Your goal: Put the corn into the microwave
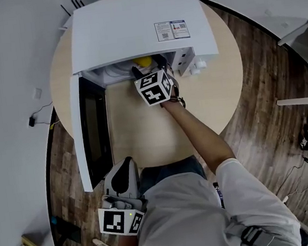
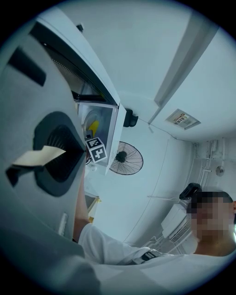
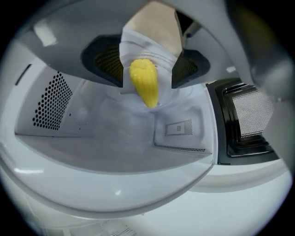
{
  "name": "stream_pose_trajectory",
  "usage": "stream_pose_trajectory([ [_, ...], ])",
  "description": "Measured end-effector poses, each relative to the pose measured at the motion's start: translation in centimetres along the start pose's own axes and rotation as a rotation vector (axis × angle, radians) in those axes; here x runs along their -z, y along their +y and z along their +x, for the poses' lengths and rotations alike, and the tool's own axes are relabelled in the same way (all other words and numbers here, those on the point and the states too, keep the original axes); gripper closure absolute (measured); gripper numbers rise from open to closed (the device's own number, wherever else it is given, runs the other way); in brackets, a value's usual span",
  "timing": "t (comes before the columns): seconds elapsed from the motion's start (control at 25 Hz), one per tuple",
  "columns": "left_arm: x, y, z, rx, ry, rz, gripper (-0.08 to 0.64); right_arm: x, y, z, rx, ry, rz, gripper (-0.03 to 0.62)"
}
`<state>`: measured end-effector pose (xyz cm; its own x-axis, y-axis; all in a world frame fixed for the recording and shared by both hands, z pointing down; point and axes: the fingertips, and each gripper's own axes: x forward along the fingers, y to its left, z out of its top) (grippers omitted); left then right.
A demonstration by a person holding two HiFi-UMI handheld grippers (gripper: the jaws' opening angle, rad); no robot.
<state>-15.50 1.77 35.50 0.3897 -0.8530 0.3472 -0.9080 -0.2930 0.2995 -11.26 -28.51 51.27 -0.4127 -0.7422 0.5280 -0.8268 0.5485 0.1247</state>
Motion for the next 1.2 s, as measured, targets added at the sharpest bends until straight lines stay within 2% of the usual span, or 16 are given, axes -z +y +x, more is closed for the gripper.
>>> stream_pose_trajectory([
  [0.48,-0.2,-0.2,-0.7,0.023,-0.015,-0.029,0.565,-0.7,0.3,-3.9,-0.003,-0.048,0.059,0.273],
  [0.68,-0.3,-0.1,-0.9,0.028,-0.025,-0.036,0.565,-0.6,0.4,-5.3,-0.017,-0.044,0.076,0.339],
  [1.2,-1.1,0.6,-0.9,0.051,-0.05,-0.056,0.565,-2.7,1.0,-9.6,-0.058,-0.085,0.136,0.385],
])
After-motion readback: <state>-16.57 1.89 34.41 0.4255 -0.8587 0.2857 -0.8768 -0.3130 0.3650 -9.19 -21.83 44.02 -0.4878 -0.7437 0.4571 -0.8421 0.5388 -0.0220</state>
